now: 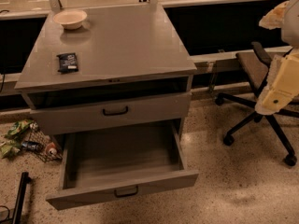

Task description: Place rxbar blueberry into middle drawer

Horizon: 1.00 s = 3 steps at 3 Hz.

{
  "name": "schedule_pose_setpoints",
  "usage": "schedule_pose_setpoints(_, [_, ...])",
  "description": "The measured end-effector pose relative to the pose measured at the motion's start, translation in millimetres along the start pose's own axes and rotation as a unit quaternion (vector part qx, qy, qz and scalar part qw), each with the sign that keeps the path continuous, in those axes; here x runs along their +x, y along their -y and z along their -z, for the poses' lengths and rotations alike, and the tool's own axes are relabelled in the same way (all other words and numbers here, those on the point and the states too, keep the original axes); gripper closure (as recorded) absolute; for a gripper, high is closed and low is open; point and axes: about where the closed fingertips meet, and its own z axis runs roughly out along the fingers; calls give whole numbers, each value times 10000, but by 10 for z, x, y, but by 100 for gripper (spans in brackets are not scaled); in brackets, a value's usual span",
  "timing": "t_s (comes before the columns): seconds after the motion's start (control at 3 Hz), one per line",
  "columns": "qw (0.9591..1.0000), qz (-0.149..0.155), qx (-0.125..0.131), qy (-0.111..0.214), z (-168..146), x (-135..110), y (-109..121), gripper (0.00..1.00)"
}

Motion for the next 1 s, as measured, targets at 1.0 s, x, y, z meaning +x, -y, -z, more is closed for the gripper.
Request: schedule_pose_setpoints(1.0, [9858,-3,-358,1642,-862,-682,347,0])
